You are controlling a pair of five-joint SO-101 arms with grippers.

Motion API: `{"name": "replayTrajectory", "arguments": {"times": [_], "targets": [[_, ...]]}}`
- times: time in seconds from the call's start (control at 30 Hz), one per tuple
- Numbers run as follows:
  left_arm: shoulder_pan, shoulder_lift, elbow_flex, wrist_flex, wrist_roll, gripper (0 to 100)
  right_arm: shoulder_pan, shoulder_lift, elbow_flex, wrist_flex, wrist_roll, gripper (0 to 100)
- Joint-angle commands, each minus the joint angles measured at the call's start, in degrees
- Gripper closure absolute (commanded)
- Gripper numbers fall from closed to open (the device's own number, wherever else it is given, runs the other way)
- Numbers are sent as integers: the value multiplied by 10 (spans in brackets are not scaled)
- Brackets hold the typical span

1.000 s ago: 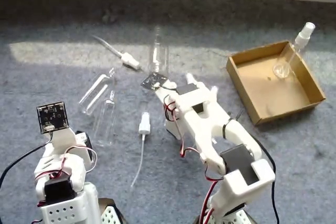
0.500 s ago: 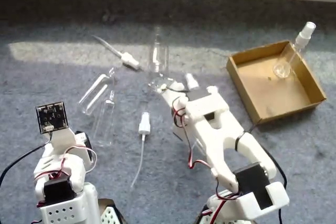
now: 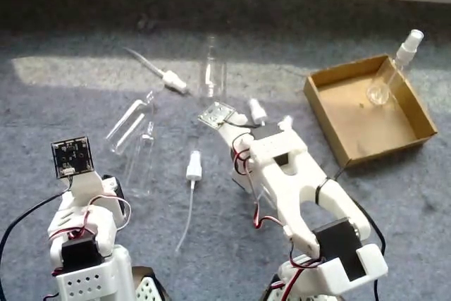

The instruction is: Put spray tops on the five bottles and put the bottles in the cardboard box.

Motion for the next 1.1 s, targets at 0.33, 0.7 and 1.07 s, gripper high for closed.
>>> {"name": "replayTrajectory", "arguments": {"times": [0.33,0.7,1.07], "targets": [[-2,2,-2,-14,-5,982,11,-30,-7,16,31,886],[0,2,-1,-14,-5,982,62,-193,-141,215,30,886],[93,2,24,-15,-5,982,73,-493,-160,317,-59,886]]}}
